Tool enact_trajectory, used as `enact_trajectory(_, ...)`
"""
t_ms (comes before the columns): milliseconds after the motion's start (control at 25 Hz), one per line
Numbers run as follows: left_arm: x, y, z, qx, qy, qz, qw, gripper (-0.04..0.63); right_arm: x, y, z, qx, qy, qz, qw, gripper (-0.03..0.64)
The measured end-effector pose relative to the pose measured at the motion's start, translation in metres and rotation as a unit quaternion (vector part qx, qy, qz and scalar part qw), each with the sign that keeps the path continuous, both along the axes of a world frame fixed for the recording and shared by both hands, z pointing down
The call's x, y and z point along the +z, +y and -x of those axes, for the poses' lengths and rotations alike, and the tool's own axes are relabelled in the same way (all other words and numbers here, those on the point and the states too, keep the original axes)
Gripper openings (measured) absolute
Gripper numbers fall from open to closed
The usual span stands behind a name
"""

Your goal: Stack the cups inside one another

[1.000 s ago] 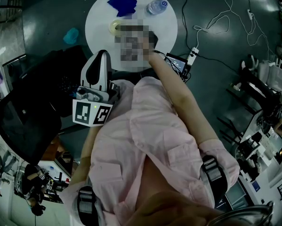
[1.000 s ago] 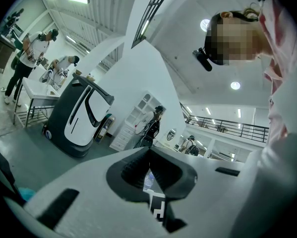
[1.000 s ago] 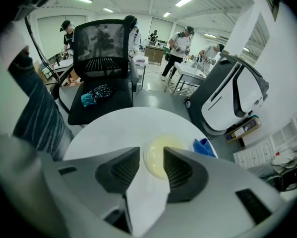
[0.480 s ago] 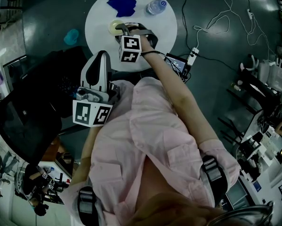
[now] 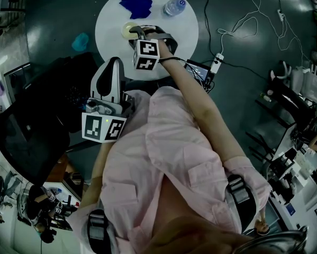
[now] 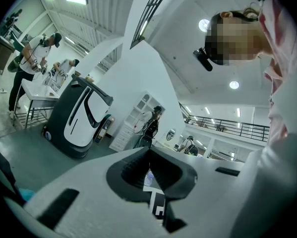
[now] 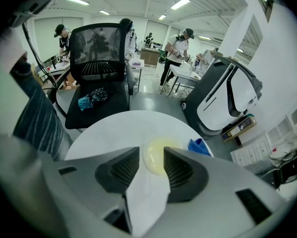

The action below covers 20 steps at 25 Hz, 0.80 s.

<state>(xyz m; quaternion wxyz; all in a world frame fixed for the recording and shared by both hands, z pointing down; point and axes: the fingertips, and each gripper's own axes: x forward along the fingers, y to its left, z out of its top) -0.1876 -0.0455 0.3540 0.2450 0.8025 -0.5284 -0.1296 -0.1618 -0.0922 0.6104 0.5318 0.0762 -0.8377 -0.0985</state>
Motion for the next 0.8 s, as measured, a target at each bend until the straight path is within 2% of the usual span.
enact_trajectory(440, -0.003, 0.005, -0.002, -0.005, -0.004, -0.005, 1.0, 0.02, -0.017, -0.004, 0.003, 0.018, -0.031, -0.02, 0.999, 0.149)
enact_trajectory(800, -0.007, 0.014, -0.019, -0.01, -0.01, -0.01, 0.9998, 0.02, -0.052, -0.012, -0.004, 0.05, -0.088, -0.067, 0.993, 0.052)
